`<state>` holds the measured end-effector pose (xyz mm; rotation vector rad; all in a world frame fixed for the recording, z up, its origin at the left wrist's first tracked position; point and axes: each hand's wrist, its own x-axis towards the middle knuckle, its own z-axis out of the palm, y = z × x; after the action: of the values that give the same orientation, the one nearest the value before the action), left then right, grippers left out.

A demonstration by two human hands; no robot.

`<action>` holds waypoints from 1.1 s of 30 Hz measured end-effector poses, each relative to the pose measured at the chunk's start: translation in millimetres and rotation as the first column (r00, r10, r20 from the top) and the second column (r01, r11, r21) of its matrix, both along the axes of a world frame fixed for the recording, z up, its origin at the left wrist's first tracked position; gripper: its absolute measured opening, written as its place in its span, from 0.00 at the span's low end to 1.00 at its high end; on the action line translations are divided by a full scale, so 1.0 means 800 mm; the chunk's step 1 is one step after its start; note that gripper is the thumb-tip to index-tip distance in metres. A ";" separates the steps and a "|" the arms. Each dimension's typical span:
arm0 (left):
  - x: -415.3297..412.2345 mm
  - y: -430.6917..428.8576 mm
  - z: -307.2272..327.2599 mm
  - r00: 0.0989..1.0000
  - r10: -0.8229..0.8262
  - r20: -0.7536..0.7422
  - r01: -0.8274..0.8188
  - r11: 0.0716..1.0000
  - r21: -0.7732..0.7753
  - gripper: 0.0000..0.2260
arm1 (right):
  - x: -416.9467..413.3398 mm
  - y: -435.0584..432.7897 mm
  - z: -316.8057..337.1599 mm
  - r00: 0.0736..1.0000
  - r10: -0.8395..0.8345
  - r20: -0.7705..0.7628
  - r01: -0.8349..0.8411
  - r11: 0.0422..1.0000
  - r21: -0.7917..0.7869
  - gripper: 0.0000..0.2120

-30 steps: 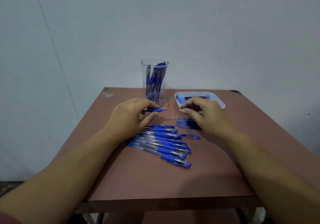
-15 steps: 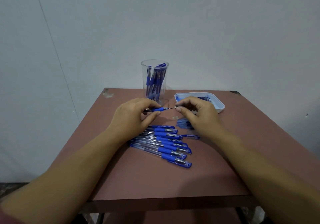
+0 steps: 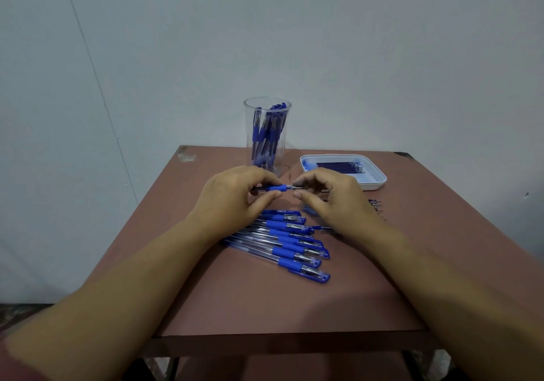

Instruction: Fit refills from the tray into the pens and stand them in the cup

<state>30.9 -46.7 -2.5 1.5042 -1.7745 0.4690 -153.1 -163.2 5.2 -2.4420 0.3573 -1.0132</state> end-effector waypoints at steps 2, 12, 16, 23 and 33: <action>0.000 0.000 0.000 1.000 -0.007 0.002 0.007 1.000 0.008 0.13 | 0.002 -0.003 -0.001 0.999 -0.023 -0.030 0.020 0.996 -0.091 0.05; 0.000 -0.001 0.000 1.000 -0.007 -0.010 0.007 1.000 0.010 0.13 | 0.004 -0.007 -0.002 0.996 -0.085 -0.028 0.062 0.878 -0.474 0.13; -0.001 0.000 -0.001 0.999 -0.003 -0.034 0.003 1.000 0.010 0.11 | 0.003 -0.007 -0.002 0.996 -0.091 0.001 0.078 0.845 -0.530 0.15; -0.002 -0.001 -0.003 0.998 -0.006 -0.055 0.007 0.999 0.033 0.12 | 0.002 -0.010 -0.001 0.999 -0.032 -0.002 0.029 0.915 -0.403 0.08; -0.007 -0.004 -0.001 0.996 -0.024 -0.092 0.026 0.999 0.024 0.15 | 0.001 -0.009 0.003 1.000 0.015 -0.002 -0.015 0.994 -0.107 0.07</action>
<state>25.0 -50.0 -3.5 1.4957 -1.7319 0.3606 -152.1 -170.6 7.3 -2.5369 0.2906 -1.0499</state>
